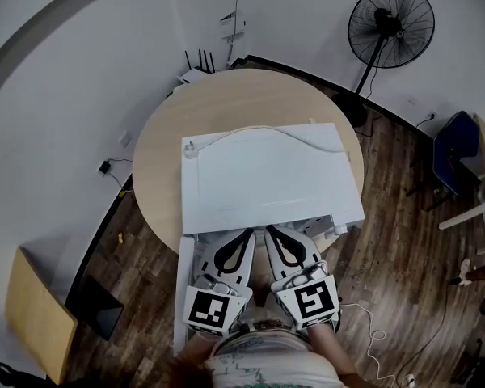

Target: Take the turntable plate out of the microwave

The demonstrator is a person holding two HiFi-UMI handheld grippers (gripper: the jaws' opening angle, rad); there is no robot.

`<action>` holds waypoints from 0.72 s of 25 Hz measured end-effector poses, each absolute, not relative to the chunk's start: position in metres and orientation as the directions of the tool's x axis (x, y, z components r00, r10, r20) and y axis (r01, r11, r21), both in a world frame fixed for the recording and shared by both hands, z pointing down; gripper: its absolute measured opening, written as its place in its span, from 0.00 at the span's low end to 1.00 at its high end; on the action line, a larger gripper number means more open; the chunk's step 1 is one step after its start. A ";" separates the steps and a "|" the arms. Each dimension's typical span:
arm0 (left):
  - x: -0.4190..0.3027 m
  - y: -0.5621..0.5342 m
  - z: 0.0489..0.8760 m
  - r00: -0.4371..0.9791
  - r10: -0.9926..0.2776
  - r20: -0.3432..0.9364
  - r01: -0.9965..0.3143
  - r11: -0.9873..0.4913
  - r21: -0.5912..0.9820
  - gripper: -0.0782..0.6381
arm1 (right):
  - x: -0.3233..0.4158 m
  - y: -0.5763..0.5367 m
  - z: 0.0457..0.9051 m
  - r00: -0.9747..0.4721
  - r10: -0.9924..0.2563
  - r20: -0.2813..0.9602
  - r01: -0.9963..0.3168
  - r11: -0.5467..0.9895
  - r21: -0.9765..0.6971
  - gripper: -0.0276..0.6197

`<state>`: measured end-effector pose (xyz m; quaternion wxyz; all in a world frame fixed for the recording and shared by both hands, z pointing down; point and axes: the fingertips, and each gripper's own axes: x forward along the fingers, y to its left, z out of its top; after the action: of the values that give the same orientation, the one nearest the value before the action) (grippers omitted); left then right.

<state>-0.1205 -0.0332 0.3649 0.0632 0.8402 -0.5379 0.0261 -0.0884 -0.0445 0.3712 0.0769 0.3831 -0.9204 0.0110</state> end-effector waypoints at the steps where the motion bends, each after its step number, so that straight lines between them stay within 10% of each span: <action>1: -0.120 -0.033 0.367 0.412 -0.904 0.112 -0.911 -0.407 0.072 0.13 | -0.088 -0.043 0.372 -0.702 -0.696 0.151 -0.699 0.714 0.043 0.03; 18: -0.108 -0.034 0.389 0.299 -0.944 0.142 -0.954 -0.290 0.080 0.13 | -0.073 -0.046 0.391 -0.767 -0.615 0.183 -0.629 0.776 -0.032 0.03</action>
<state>-0.1076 -0.0343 0.3886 0.0745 0.8025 -0.5911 0.0335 -0.0731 -0.0458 0.3906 0.0815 0.3312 -0.9389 0.0456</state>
